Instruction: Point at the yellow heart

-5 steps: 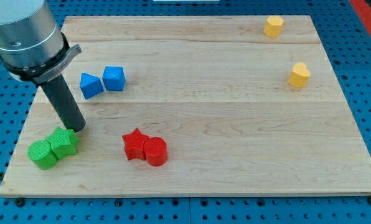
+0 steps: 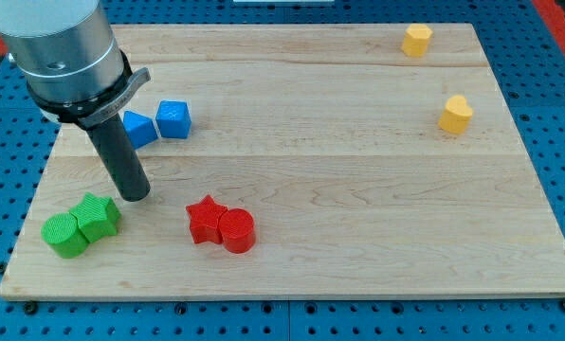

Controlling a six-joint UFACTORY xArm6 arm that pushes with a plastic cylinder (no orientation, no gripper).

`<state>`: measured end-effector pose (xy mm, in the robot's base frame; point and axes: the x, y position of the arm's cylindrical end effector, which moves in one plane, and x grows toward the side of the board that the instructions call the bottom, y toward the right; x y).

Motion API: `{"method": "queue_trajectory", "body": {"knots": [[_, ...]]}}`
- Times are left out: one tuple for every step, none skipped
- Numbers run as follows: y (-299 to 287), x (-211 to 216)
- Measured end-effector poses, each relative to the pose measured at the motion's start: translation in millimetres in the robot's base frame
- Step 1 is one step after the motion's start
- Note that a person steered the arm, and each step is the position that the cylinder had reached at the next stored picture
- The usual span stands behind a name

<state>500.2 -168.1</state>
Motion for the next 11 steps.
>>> {"method": "queue_trajectory", "body": {"knots": [[7.0,0.0],[14.4,0.0],[23.3,0.0],[32.0,0.0],[50.9,-0.7],[123.5,-15.4],[178.3,-16.0],[277.5,-36.8],[386.1,-57.9],[419.1,-84.3],[377.4,-112.1]]}}
